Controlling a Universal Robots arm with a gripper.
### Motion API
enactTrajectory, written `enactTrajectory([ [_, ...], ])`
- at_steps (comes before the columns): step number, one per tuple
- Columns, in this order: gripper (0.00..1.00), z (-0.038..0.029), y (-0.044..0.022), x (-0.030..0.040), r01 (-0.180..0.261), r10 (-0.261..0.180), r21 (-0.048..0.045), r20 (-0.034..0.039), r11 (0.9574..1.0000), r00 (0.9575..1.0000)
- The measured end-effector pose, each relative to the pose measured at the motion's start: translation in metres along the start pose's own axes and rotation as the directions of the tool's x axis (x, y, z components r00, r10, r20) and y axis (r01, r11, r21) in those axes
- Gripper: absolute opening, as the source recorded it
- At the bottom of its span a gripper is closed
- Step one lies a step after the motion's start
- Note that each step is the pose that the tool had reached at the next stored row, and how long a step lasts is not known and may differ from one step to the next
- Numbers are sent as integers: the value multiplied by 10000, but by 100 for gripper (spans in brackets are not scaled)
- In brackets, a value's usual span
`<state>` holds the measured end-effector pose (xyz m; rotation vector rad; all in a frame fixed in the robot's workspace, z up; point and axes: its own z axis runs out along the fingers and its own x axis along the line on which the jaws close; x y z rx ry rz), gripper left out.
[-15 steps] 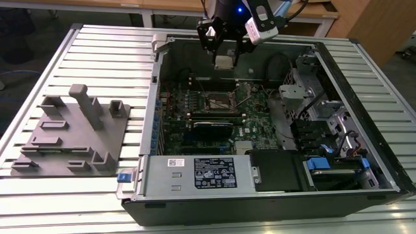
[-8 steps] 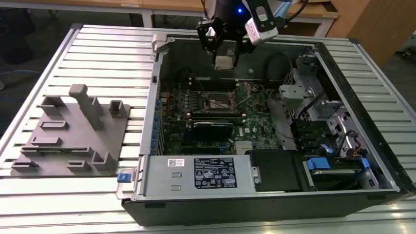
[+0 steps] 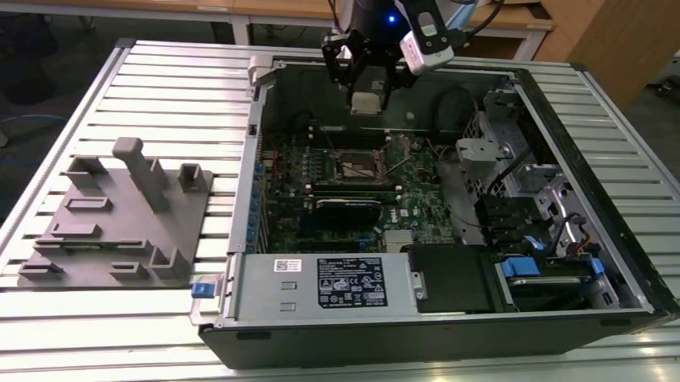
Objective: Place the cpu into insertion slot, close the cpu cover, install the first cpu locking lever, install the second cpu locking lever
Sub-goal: 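Place the cpu into insertion slot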
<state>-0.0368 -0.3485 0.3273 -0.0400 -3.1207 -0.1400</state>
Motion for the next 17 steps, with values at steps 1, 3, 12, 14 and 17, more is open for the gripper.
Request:
enactTrajectory([
  [1, 54, 1, 0, 0, 0, 0, -1, 0, 10000, 10000],
  [3, 54, 3, 0, 0, 0, 0, -2, 1, 10000, 10000],
  [12, 54, 50, -4, -1, 0, 0, -2, 1, 10000, 10000],
  [14, 54, 79, -7, -2, 0, 0, -2, 1, 10000, 10000],
  [17, 54, 121, -11, -2, 0, 0, -2, 2, 10000, 10000],
])
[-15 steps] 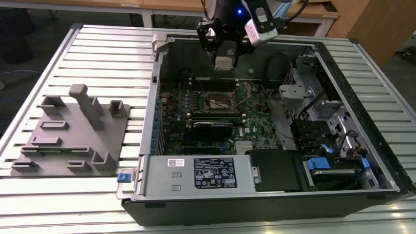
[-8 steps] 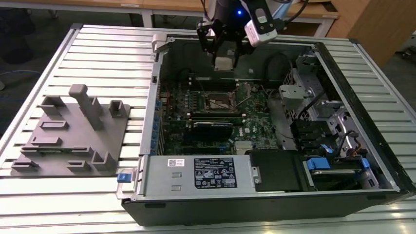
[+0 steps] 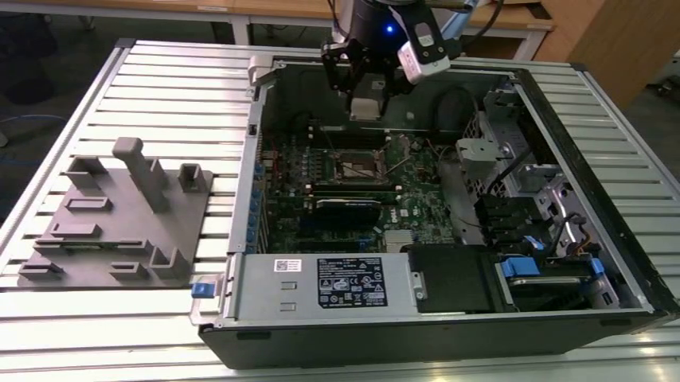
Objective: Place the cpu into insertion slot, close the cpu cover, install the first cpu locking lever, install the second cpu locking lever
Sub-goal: 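Place the cpu into insertion slot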
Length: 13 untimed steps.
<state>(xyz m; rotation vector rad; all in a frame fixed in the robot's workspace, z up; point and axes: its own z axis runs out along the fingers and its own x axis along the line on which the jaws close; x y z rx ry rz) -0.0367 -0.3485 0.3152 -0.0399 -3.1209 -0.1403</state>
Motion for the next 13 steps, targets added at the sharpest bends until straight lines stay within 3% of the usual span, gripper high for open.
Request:
enactTrajectory([
  [8, 54, 78, -7, -1, 43, -43, 1, 4, 10000, 10000],
  [13, 54, 126, -11, -2, 117, -117, 1, 46, 9999, 9999],
])
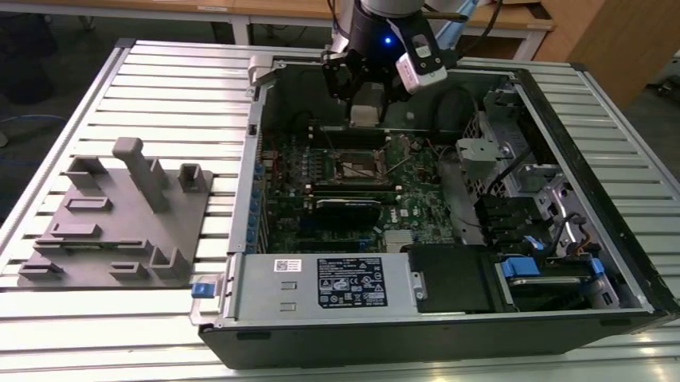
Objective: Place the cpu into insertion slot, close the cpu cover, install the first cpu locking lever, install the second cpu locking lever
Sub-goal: 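Place the cpu into insertion slot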
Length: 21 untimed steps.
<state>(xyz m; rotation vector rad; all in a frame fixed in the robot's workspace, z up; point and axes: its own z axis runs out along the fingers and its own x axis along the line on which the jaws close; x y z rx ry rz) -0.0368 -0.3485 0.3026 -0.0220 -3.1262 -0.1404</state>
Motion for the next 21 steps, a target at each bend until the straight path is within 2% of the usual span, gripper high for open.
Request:
enactTrajectory([
  [5, 54, 51, -5, -1, 64, -64, 0, 56, 10000, 10000],
  [14, 54, 68, -6, -1, 73, -73, -3, 58, 10000, 10000],
  [21, 54, 178, -16, -2, 74, -75, 1, 62, 10000, 10000],
])
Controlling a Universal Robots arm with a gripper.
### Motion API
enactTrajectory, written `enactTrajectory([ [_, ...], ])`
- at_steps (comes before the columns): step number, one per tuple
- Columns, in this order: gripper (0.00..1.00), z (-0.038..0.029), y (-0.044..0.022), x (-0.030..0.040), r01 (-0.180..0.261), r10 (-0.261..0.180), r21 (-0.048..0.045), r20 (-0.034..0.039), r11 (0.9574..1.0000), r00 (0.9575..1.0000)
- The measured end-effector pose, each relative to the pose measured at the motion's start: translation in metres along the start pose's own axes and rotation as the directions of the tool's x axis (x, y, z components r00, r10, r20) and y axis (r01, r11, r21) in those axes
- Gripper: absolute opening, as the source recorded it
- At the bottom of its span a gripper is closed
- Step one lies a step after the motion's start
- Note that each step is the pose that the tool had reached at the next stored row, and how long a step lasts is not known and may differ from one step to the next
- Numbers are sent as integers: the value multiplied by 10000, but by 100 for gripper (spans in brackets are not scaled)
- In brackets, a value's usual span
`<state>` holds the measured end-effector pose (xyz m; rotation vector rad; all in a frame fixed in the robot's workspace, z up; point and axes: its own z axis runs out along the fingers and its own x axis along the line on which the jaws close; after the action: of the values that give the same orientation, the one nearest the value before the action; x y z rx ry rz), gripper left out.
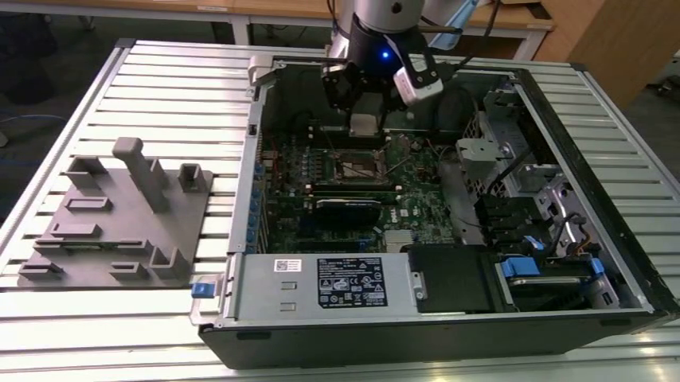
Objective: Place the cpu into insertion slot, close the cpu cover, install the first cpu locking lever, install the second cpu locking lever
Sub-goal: 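Place the cpu into insertion slot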
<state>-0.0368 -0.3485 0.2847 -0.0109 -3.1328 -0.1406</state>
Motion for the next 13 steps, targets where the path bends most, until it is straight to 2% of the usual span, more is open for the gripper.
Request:
enactTrajectory([
  [13, 54, 187, -17, 6, 1, -1, -1, 7, 10000, 10000],
])
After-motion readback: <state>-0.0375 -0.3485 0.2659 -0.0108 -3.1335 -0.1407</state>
